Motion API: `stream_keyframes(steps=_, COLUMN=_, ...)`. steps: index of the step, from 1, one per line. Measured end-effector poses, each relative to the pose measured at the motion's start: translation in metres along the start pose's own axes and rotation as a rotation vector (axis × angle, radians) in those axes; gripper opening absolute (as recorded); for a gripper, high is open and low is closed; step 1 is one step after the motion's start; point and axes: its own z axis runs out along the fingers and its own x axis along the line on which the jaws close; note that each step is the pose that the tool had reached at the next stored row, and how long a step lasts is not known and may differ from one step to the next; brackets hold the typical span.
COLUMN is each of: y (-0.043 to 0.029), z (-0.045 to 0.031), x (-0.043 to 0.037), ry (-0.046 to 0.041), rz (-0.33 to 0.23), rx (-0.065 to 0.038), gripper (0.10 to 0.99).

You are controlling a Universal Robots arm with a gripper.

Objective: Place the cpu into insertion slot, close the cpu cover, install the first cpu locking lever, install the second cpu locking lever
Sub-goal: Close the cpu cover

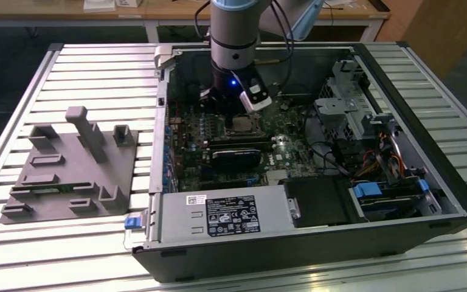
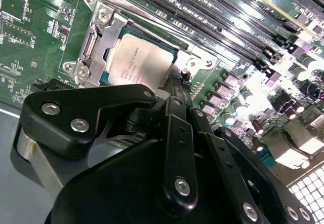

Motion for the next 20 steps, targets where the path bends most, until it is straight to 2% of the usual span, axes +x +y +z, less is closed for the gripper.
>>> stream_keyframes(steps=3, y=0.0001, z=-0.0004, x=-0.0003, ry=0.0001, rz=0.000, rx=-0.010, gripper=0.106)
stream_keyframes(steps=5, y=0.0002, z=-0.0013, x=-0.0002, ry=0.0000, rz=0.000, rx=-0.014, gripper=0.106)
stream_keyframes(steps=9, y=0.0002, z=-0.0018, x=-0.0020, ry=0.0005, rz=0.000, rx=-0.014, gripper=0.106)
stream_keyframes(steps=20, y=0.0007, z=-0.0015, x=-0.0161, ry=0.0006, rz=0.000, rx=-0.014, gripper=0.106)
